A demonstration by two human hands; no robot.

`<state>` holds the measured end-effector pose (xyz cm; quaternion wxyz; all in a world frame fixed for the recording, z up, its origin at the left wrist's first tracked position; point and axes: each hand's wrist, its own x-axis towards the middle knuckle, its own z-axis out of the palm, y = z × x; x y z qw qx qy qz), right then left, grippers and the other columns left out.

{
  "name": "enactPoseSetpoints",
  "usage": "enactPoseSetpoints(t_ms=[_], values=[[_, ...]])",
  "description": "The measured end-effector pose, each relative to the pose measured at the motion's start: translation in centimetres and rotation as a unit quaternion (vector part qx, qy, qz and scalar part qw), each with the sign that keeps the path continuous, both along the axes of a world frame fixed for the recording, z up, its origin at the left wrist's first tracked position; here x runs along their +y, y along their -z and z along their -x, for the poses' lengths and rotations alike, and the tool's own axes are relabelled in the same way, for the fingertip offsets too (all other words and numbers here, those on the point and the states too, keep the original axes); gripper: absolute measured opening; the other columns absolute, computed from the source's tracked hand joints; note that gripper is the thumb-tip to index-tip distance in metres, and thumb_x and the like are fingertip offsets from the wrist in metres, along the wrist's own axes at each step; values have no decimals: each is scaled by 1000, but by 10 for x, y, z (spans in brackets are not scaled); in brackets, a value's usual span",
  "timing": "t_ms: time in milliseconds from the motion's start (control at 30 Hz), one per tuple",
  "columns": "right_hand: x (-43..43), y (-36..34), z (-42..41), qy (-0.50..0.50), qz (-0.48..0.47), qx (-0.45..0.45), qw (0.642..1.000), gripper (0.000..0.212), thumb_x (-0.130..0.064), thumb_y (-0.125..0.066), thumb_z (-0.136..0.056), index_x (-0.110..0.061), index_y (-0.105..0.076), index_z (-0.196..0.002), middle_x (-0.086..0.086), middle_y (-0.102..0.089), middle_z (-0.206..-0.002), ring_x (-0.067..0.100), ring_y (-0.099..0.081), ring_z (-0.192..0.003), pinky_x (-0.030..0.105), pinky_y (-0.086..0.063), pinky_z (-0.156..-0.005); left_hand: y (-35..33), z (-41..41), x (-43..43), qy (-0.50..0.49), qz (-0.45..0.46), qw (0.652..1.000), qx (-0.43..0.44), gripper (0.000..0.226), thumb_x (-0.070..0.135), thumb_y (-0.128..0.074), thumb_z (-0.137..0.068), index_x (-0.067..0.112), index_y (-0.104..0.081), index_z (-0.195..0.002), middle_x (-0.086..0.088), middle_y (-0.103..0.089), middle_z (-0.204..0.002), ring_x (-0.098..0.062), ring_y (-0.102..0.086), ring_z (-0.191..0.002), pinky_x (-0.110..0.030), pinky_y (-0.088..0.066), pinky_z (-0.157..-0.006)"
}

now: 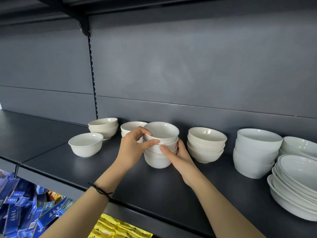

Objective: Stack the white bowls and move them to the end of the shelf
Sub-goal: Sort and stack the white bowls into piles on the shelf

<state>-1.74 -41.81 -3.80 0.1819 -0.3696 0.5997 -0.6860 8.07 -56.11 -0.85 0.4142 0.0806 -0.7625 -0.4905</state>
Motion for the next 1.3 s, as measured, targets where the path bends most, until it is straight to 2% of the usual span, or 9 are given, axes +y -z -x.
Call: enactPoseSetpoints(t_ms=[167,267,333,567,767,900,1000,1133,1300], values=[[2,1,4,-6,-12,-8,1000,66,-18,-75,-85,-29,-41,-141,-12,-61,-133,1,-59,-119,22,-49,-97,3,-3,0,9,-15,999,-36,40,43,-83,-55,41,-61,-88,27,-66,-96,0,-59,-104,-28,-46,-90],[3,0,4,-17,-10,-5,1000,65,-15,-75,-85,-29,-43,-140,-12,-63,-131,1,-60,-118,19,-51,-93,10,-2,4,53,-43,996,-62,79,46,-85,-49,40,-47,-119,13,-56,-130,-10,-53,-117,-27,-49,-92],[4,0,3,-19,-11,-3,1000,65,-21,-77,-84,-32,-44,-139,-14,-63,-130,2,-60,-119,21,-51,-95,13,0,8,65,-54,995,-53,88,43,-87,-49,38,-42,-125,3,-58,-130,-8,-54,-113,-14,-50,-83],[8,-1,6,-27,-25,22,999,59,-23,-77,-83,-52,-47,-126,-20,-63,-129,3,-58,-122,26,-47,-100,24,4,11,67,-72,995,1,82,42,-86,-53,43,-42,-122,9,-63,-125,0,-60,-108,-16,-49,-80],[5,2,7,-40,-35,22,998,76,-31,-79,-81,-48,-38,-141,-21,-56,-138,4,-50,-131,36,-40,-111,26,4,7,68,-48,997,8,83,37,-85,-58,42,-39,-127,16,-62,-125,1,-58,-111,-16,-49,-83],[4,1,5,-25,-57,8,998,94,-49,-82,-66,-43,-33,-146,-18,-51,-143,5,-47,-133,36,-39,-113,26,5,8,77,-45,996,12,80,13,-87,-70,36,-40,-130,7,-57,-131,10,-56,-107,-11,-47,-81],[4,2,6,-20,-67,18,997,90,-33,-81,-73,-37,-31,-148,-15,-51,-143,3,-50,-130,29,-43,-108,26,6,7,76,-40,996,2,79,12,-85,-72,41,-40,-130,14,-53,-131,15,-54,-107,-8,-46,-81],[2,5,5,1,-63,36,997,98,-12,-79,-79,-35,-18,-153,-16,-47,-146,2,-47,-131,27,-44,-107,29,7,4,65,-19,998,-17,80,38,-86,-66,52,-37,-128,20,-48,-135,-8,-50,-127,-19,-46,-97],[2,5,9,14,-53,37,998,97,-15,-84,-76,-33,-27,-152,-16,-54,-141,4,-55,-126,29,-48,-106,24,4,8,18,-3,999,-31,73,29,-82,-76,50,-34,-127,22,-56,-117,2,-56,-107,-1,-42,-72]])
